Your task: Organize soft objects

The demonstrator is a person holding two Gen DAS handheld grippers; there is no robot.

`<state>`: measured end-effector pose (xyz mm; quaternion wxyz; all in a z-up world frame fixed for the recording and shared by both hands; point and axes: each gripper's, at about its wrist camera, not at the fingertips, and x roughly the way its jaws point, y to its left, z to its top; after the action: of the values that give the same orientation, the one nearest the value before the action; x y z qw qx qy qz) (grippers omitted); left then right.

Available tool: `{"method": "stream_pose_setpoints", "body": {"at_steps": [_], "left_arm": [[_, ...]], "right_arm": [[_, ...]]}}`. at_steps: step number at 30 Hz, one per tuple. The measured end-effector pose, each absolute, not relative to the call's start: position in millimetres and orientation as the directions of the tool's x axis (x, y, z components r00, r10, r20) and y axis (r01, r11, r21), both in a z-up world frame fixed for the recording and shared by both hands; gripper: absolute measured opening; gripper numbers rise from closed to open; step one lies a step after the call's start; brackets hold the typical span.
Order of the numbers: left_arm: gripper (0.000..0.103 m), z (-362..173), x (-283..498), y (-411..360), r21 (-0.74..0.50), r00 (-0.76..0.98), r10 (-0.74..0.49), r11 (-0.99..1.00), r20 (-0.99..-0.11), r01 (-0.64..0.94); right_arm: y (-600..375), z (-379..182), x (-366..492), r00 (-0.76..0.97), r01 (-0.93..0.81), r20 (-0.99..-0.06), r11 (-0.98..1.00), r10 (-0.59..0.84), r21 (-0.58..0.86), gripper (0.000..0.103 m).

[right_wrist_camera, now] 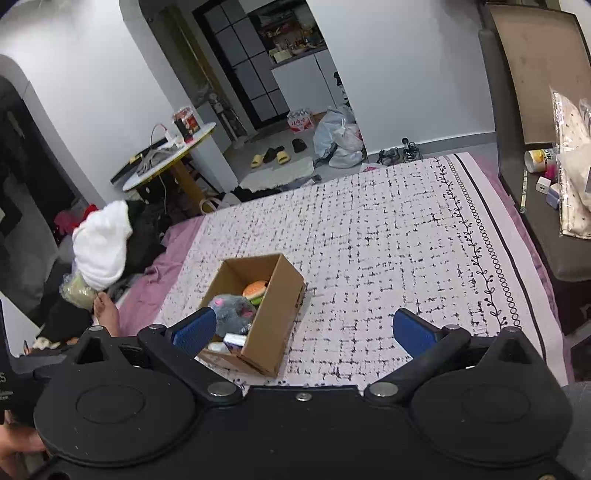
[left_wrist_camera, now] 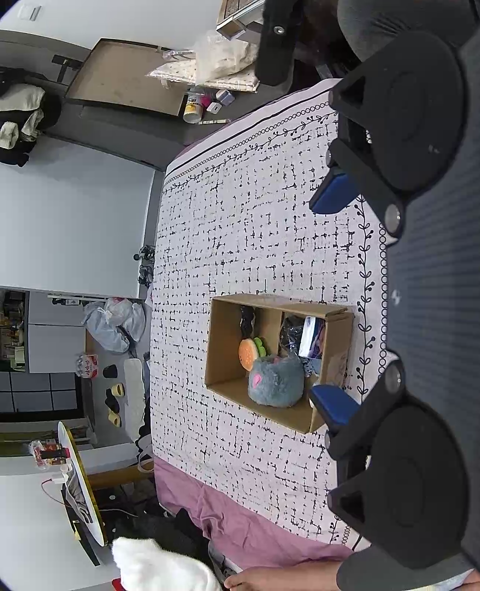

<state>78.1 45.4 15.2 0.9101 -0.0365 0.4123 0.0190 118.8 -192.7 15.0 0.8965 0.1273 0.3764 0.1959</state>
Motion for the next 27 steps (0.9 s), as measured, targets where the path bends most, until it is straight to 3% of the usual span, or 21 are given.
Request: {"method": "stream_pose_setpoints", "body": {"at_steps": [27], "left_arm": [[0.098,14,67,52,-0.041,0.646,0.003,0.998,-0.763,-0.053]], "right_arm": [[-184,10,101,0.611,-0.261,-0.677,0.912,0.409,0.316,0.103]]}}
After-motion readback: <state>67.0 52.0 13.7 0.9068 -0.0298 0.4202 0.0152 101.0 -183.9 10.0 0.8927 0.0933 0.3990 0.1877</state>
